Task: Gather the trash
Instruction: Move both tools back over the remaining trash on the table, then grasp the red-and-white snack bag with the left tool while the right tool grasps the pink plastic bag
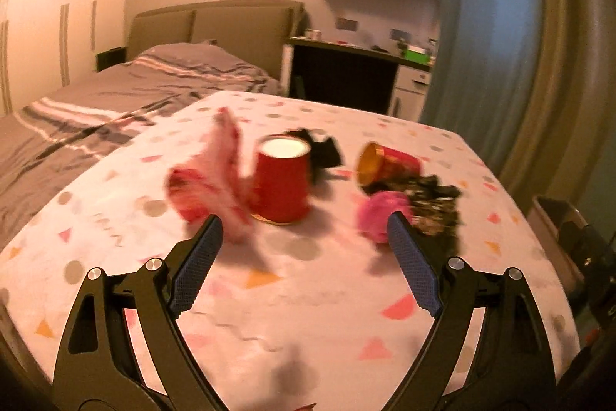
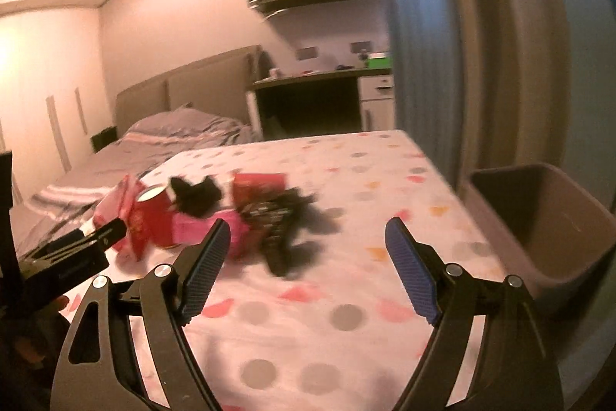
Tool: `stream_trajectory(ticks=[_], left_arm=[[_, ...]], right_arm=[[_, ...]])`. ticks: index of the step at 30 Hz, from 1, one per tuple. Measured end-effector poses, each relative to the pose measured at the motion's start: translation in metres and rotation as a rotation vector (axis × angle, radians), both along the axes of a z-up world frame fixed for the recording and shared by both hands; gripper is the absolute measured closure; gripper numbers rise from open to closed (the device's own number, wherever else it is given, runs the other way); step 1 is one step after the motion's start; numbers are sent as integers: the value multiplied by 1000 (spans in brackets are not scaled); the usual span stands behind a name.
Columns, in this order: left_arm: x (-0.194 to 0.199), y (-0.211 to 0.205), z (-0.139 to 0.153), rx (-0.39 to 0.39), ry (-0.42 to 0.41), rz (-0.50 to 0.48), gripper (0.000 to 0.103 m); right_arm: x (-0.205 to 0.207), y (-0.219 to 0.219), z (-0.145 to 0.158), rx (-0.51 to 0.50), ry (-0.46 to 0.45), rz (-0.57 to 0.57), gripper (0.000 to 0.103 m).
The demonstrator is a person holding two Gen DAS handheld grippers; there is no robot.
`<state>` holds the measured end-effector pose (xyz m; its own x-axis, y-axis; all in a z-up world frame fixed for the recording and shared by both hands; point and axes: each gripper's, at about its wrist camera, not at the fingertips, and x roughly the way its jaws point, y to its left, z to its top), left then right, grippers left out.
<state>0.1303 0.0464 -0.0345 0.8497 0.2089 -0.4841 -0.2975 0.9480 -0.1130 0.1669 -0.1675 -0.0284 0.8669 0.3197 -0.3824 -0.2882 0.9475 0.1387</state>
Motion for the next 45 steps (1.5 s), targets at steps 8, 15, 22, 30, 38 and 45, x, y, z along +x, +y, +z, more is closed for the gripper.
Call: stream_trajectory(ticks=[8, 15, 22, 30, 38, 45], left_arm=[[-11, 48, -4, -29, 0, 91, 17], [-14, 79, -11, -49, 6, 121, 17], [-5, 92, -12, -49, 8, 105, 17], [15, 103, -18, -81, 33, 80, 17], [33, 111, -19, -119, 50, 65, 18], [46, 116, -26, -146, 95, 51, 41]], right_arm=[[19, 75, -10, -78, 18, 114, 23], [47, 120, -27, -151, 76, 155, 24], [68, 142, -38, -209, 124, 165, 36], [86, 152, -49, -244, 213, 171, 68], [83, 144, -48, -197, 205, 187, 94], [65, 134, -38, -180, 159, 203, 94]])
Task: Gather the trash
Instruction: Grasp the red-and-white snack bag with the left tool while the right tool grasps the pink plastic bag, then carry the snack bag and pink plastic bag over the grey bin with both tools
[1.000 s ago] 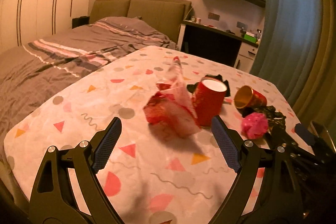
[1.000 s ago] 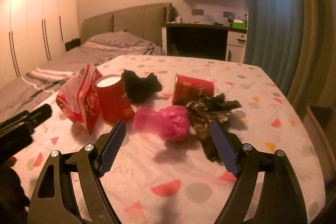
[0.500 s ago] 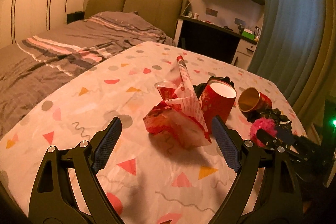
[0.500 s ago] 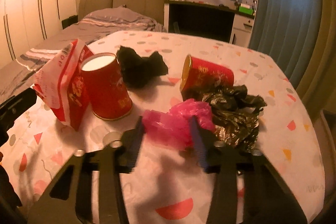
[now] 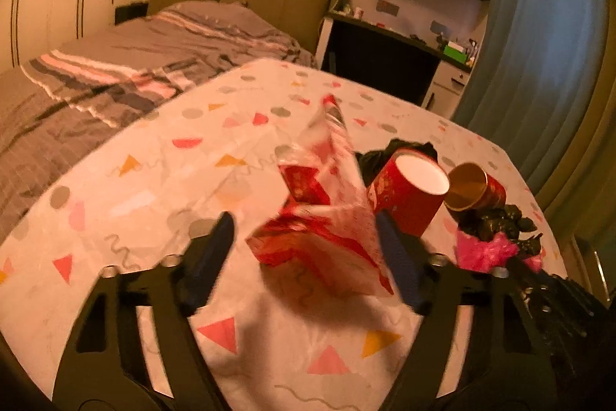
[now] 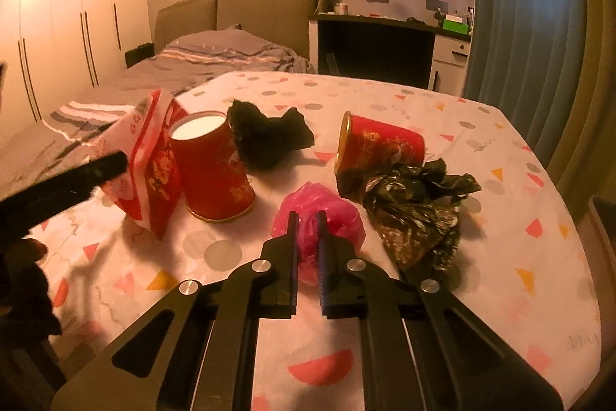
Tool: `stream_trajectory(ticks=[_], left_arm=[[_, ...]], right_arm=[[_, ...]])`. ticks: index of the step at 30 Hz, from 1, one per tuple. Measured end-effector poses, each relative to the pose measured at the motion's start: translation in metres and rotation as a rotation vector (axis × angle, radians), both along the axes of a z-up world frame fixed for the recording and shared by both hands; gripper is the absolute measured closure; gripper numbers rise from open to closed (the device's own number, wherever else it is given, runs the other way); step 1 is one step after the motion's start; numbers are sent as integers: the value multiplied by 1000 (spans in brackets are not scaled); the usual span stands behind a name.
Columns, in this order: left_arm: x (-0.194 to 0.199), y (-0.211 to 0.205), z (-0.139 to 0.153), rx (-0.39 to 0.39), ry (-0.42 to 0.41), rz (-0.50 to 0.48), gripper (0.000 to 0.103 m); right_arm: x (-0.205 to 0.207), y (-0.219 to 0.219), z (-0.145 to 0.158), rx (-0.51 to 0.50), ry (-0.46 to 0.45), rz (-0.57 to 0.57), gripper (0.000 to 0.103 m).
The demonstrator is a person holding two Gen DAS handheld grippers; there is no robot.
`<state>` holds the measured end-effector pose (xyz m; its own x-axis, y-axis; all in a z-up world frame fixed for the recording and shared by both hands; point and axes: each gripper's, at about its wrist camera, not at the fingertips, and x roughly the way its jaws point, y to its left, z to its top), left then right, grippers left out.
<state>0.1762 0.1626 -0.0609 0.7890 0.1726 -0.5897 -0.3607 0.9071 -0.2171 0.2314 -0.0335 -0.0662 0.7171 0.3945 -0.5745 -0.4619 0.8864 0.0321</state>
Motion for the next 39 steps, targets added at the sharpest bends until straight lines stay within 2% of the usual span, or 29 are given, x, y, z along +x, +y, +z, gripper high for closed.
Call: stream_trajectory(ticks=[5, 7, 10, 21, 28, 39], left_arm=[[-2, 2, -2, -12, 11, 3, 66], [-4, 2, -2, -18, 11, -4, 83], [-7, 1, -2, -18, 10, -9, 95], [-54, -5, 25, 5, -101, 43, 97], [-77, -26, 42, 15, -156, 4, 97], [-86, -70, 56, 32, -193, -100, 97]], right_arm=[[-12, -17, 14, 46, -22, -4, 94], [-20, -24, 20, 69, -33, -5, 94], [-30, -33, 26, 91, -45, -6, 94], [-62, -66, 40, 134, -82, -36, 94], [-76, -83, 47, 152, -107, -63, 94], [-95, -110, 55, 173, -144, -109, 94]])
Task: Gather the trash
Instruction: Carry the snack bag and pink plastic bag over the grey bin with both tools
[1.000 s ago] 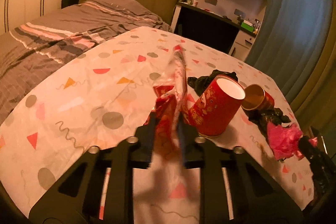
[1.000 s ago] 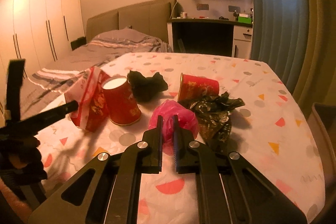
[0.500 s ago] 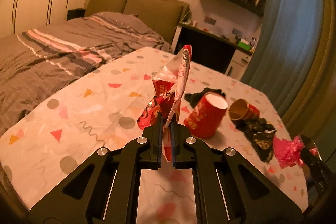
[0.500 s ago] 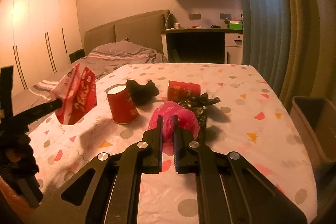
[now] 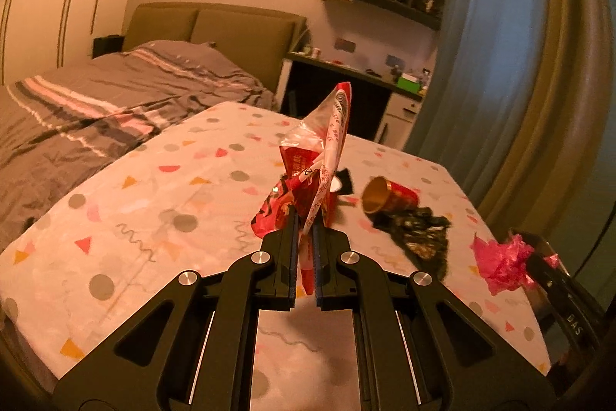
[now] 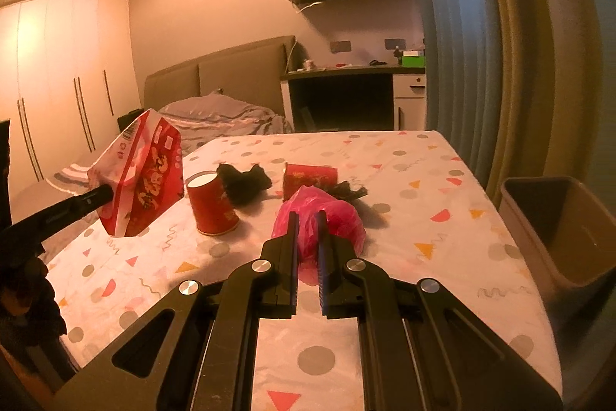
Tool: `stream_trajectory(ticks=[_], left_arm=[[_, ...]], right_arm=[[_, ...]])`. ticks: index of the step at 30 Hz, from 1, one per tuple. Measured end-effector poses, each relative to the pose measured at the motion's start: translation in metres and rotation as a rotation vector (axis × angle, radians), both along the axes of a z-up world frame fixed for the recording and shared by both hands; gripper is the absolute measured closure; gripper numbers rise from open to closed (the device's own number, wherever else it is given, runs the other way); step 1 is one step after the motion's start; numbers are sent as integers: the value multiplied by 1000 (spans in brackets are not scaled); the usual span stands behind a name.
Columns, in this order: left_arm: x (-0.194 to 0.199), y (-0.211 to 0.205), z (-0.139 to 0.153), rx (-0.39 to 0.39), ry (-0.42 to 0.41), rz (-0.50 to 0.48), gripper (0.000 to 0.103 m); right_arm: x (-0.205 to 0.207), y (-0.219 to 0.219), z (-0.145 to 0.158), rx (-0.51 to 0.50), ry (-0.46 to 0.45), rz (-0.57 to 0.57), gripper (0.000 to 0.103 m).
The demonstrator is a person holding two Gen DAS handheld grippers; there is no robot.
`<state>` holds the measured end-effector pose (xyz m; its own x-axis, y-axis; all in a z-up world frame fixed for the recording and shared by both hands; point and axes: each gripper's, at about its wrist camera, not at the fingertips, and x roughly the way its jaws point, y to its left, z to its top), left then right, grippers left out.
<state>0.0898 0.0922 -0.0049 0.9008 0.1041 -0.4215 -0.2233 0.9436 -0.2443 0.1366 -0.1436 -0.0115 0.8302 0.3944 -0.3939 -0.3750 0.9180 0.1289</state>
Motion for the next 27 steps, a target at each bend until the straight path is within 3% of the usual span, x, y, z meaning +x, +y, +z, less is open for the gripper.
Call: stream_trajectory(ticks=[27], left_arm=[[35, -123, 5, 74, 0, -255, 97]], right_arm=[[-1, -102, 3, 65, -29, -188, 94]])
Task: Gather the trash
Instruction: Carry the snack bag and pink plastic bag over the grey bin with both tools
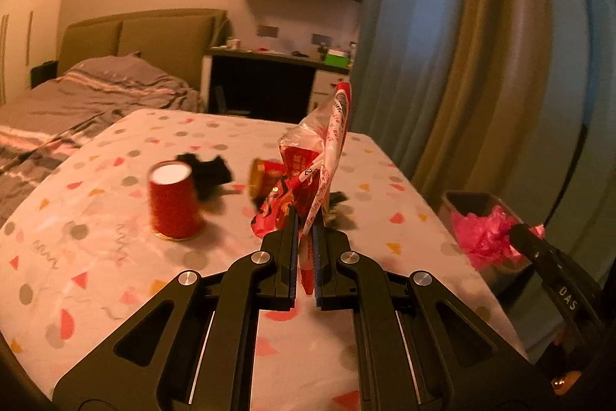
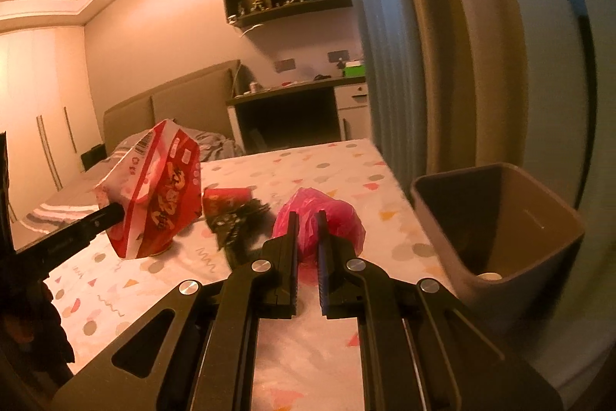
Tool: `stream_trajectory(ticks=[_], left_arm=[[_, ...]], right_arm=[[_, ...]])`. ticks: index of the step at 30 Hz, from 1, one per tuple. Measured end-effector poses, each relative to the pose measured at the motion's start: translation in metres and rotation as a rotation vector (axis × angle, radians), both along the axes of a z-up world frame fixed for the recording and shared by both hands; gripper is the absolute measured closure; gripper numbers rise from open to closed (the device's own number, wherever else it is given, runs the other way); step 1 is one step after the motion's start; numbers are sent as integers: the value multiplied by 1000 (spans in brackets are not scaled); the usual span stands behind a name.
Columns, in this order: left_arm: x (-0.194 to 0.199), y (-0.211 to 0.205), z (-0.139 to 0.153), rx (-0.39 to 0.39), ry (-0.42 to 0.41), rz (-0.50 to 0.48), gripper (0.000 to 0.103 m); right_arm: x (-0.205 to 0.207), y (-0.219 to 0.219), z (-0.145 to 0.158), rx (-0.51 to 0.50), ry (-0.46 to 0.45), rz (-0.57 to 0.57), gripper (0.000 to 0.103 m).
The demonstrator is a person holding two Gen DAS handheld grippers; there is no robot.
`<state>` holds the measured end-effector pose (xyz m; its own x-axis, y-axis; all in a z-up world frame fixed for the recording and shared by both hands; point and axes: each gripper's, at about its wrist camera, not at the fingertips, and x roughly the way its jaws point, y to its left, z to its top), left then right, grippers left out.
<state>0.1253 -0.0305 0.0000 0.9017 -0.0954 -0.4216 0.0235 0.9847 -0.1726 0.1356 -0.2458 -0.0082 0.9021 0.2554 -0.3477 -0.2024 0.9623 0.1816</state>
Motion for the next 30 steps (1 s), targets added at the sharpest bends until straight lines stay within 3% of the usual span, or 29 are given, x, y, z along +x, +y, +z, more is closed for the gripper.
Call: stream_trajectory(ticks=[18, 30], left_arm=[[59, -158, 5, 9, -33, -321, 97], [95, -226, -16, 10, -11, -436, 97]], right_arm=[[25, -105, 5, -29, -62, -247, 94], [54, -152, -13, -33, -33, -332, 94]])
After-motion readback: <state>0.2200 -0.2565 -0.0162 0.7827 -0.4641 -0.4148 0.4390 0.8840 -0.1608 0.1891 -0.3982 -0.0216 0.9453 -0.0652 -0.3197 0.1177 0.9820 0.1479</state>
